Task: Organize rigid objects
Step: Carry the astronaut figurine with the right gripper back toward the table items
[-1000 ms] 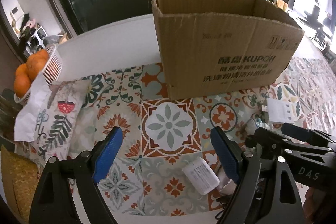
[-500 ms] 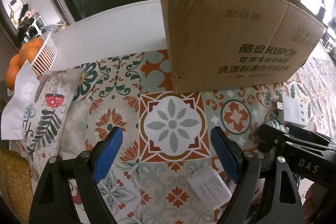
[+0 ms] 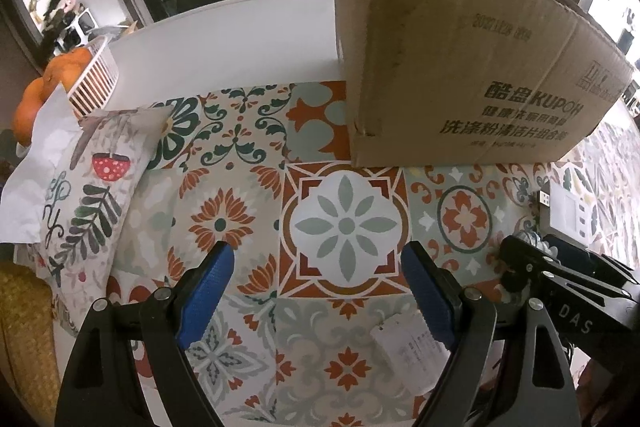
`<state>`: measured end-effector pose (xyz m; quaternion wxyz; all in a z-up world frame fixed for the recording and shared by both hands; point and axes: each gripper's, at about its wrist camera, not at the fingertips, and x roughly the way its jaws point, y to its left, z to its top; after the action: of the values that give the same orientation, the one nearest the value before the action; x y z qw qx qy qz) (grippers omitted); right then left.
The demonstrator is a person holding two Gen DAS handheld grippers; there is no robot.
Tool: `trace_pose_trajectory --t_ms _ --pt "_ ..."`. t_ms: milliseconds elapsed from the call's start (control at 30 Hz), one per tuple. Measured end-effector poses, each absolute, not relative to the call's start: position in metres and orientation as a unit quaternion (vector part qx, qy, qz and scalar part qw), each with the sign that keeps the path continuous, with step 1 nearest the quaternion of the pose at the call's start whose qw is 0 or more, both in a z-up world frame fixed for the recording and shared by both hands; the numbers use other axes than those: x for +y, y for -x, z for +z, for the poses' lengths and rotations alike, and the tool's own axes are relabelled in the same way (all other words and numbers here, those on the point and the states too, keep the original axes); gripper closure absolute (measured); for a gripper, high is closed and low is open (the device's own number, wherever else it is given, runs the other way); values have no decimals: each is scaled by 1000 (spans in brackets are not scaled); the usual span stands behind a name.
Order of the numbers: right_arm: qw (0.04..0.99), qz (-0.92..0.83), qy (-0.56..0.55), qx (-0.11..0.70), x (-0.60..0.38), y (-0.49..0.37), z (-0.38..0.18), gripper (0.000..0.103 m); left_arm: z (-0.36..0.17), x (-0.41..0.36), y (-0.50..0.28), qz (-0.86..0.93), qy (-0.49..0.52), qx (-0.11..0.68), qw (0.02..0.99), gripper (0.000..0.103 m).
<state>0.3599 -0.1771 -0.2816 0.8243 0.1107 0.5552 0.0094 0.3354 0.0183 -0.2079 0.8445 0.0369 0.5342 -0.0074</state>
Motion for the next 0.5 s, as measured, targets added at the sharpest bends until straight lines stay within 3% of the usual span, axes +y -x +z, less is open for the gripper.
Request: trace_pose_trajectory --t_ms 500 --pt "840 33 -109 530 -185 -337 -251 47 -183 17 -311 -41 -30 523 851 17"
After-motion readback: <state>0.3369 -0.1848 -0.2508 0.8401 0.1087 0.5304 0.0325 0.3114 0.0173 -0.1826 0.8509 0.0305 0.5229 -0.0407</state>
